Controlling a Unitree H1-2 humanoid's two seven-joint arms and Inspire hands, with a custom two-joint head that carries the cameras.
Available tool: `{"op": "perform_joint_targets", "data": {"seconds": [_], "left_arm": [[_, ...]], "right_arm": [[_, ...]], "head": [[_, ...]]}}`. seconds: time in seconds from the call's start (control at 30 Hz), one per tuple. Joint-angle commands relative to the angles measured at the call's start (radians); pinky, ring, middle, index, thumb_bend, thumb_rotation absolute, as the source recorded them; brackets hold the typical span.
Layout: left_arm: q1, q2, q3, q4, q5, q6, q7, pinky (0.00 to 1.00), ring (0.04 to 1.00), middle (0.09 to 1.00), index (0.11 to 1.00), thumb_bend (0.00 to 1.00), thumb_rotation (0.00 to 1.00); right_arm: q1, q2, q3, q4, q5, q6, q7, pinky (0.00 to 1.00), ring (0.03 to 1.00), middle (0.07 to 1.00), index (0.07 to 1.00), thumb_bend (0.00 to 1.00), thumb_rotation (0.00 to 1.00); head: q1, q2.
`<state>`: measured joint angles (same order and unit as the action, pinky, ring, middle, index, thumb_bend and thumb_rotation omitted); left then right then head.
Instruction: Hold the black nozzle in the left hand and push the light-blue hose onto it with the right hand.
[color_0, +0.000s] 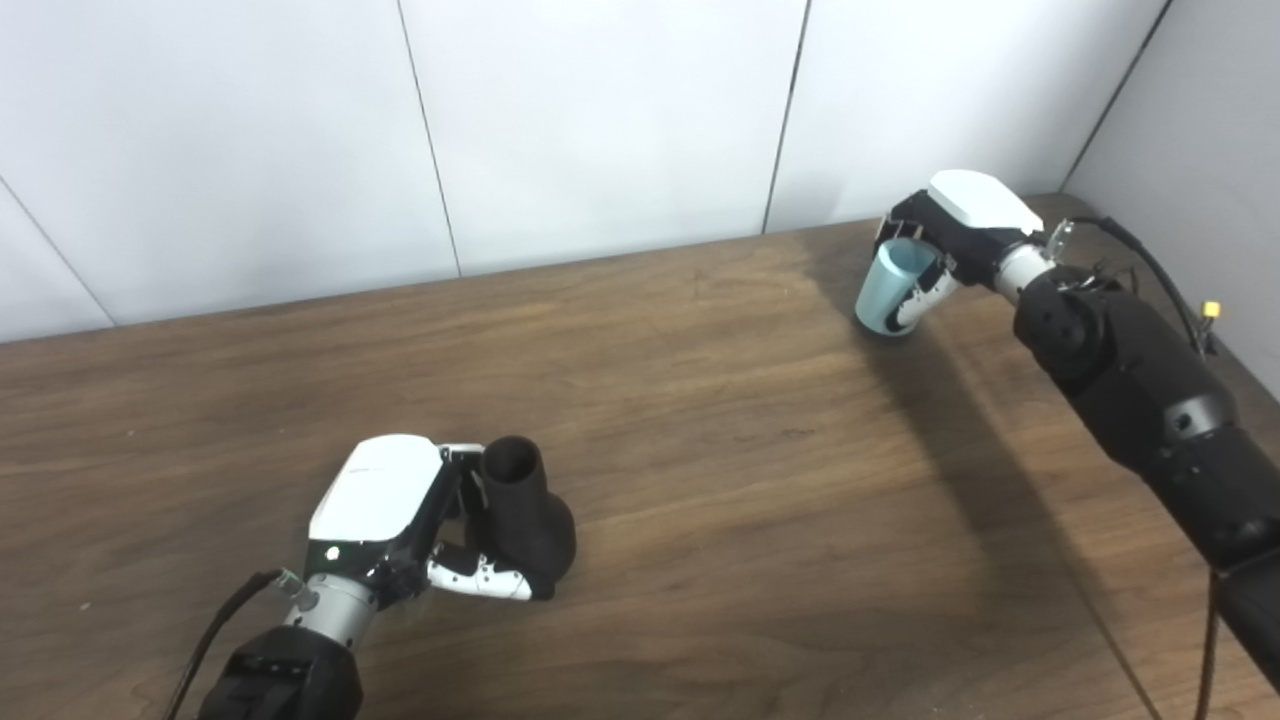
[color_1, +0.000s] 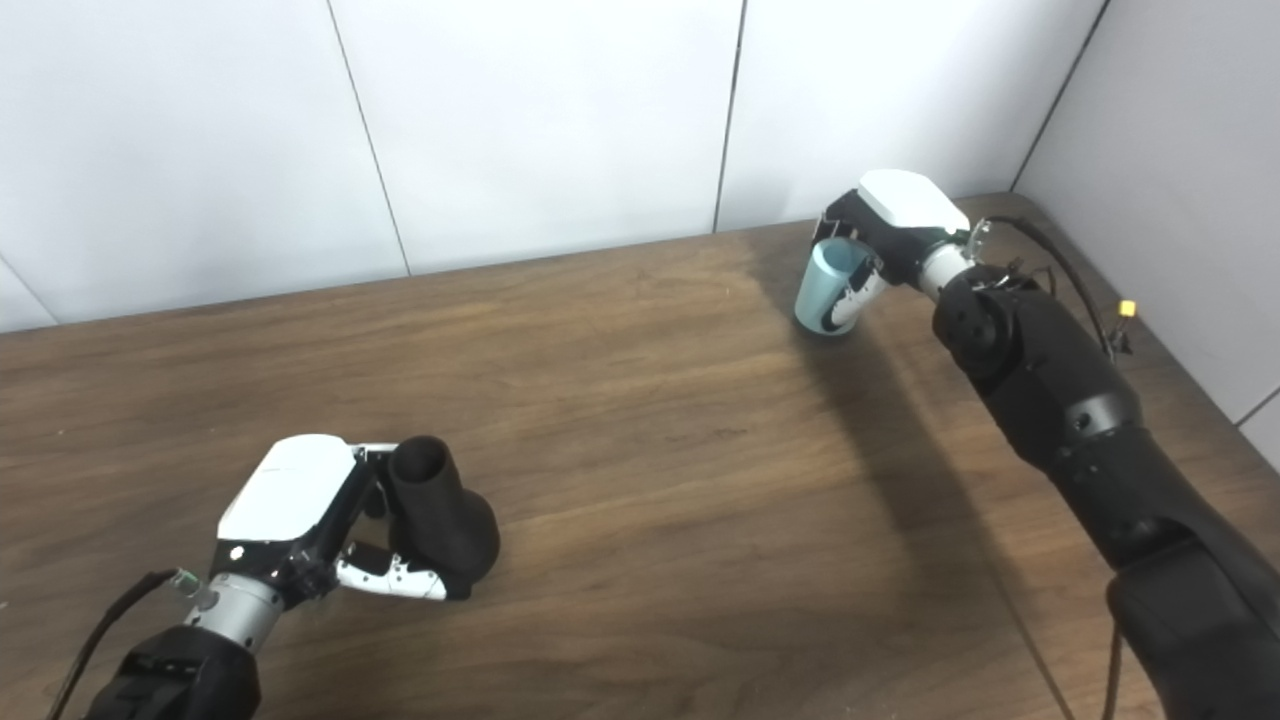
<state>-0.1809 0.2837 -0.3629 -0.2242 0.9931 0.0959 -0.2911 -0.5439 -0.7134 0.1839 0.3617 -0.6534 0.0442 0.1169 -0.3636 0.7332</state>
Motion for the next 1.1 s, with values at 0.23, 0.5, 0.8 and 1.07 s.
{"op": "perform_joint_targets", "data": {"seconds": [0.23,0.5,0.8,1.07], "left_arm": [[0.007,-0.001,-0.023,-0.010,0.023,0.018,-0.029,0.37,0.438,0.469,0.494,0.51,0.00],[0.003,-0.023,-0.041,-0.010,0.050,0.039,-0.040,0.39,0.452,0.492,0.474,0.51,0.00],[-0.002,-0.053,-0.066,-0.004,0.075,0.061,-0.040,0.41,0.477,0.507,0.466,0.50,0.00],[-0.003,-0.073,-0.079,-0.003,0.092,0.082,-0.044,0.43,0.481,0.511,0.462,0.50,0.00]], "right_arm": [[-0.025,-0.039,-0.041,-0.262,0.003,0.000,0.056,0.48,0.395,0.495,0.502,0.52,0.00],[-0.053,-0.012,-0.036,-0.490,-0.009,0.060,0.207,0.48,0.380,0.488,0.510,0.52,0.00],[-0.080,0.015,-0.024,-0.644,0.028,0.060,0.332,0.50,0.401,0.496,0.516,0.52,0.00],[-0.120,0.080,-0.015,-0.768,0.064,0.085,0.434,0.39,0.382,0.499,0.512,0.52,0.00]], "head": [[0.045,0.003],[0.120,0.003],[0.200,0.000],[0.235,0.005]]}}
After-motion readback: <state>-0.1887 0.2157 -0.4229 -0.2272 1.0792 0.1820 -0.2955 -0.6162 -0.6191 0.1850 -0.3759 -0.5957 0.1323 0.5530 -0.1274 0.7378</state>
